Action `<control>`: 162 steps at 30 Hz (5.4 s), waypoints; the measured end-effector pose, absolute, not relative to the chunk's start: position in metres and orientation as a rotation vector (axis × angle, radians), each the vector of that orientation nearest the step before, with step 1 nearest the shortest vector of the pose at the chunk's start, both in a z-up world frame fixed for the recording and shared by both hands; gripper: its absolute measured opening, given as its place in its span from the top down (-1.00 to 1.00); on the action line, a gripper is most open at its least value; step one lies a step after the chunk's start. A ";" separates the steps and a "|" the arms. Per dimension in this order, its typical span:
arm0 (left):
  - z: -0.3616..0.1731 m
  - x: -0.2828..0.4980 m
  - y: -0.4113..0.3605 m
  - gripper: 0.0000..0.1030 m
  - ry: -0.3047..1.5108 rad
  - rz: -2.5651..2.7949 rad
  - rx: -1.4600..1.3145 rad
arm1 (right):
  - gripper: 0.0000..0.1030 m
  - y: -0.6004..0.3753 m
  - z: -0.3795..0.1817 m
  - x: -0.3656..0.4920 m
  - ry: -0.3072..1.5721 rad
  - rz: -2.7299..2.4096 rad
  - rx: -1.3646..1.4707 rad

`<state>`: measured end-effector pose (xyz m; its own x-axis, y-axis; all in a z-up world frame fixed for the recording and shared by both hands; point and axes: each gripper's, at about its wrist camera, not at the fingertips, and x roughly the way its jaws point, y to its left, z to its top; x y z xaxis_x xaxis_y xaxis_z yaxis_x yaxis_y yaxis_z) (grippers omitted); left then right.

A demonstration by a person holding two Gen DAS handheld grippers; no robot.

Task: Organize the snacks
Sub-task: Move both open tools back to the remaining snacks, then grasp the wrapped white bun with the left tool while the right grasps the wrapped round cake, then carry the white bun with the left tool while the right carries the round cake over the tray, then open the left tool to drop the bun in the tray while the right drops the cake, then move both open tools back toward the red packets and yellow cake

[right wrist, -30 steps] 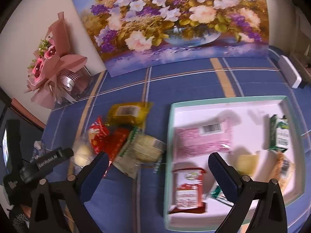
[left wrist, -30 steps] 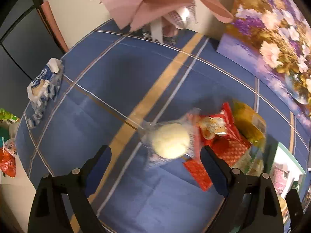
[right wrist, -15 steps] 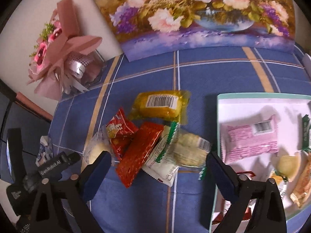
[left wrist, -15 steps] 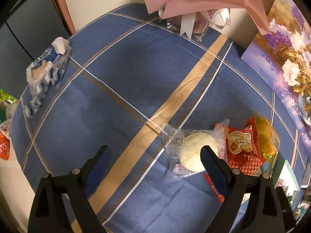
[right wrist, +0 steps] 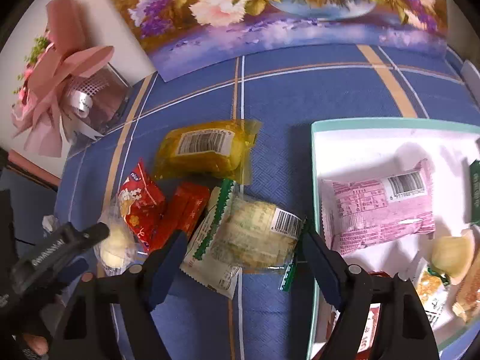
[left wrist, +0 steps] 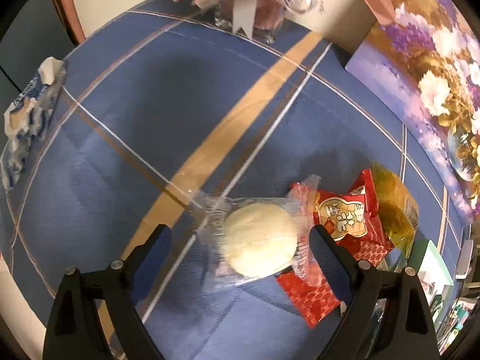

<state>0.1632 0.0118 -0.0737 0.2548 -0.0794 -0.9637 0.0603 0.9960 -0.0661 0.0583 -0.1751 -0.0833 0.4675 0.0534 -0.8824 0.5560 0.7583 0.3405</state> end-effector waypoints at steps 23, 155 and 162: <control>-0.076 0.161 -0.002 -0.30 1.342 -0.102 0.016 | -0.35 -0.176 -0.100 0.068 1.049 -0.283 0.684; 0.011 0.081 -0.113 -0.82 1.142 -0.220 0.108 | -0.56 -0.296 -0.018 -0.064 0.929 -0.574 0.650; 0.008 0.108 -0.062 -0.82 1.152 -0.084 0.042 | -0.76 -0.271 -0.018 -0.043 0.944 -0.515 0.590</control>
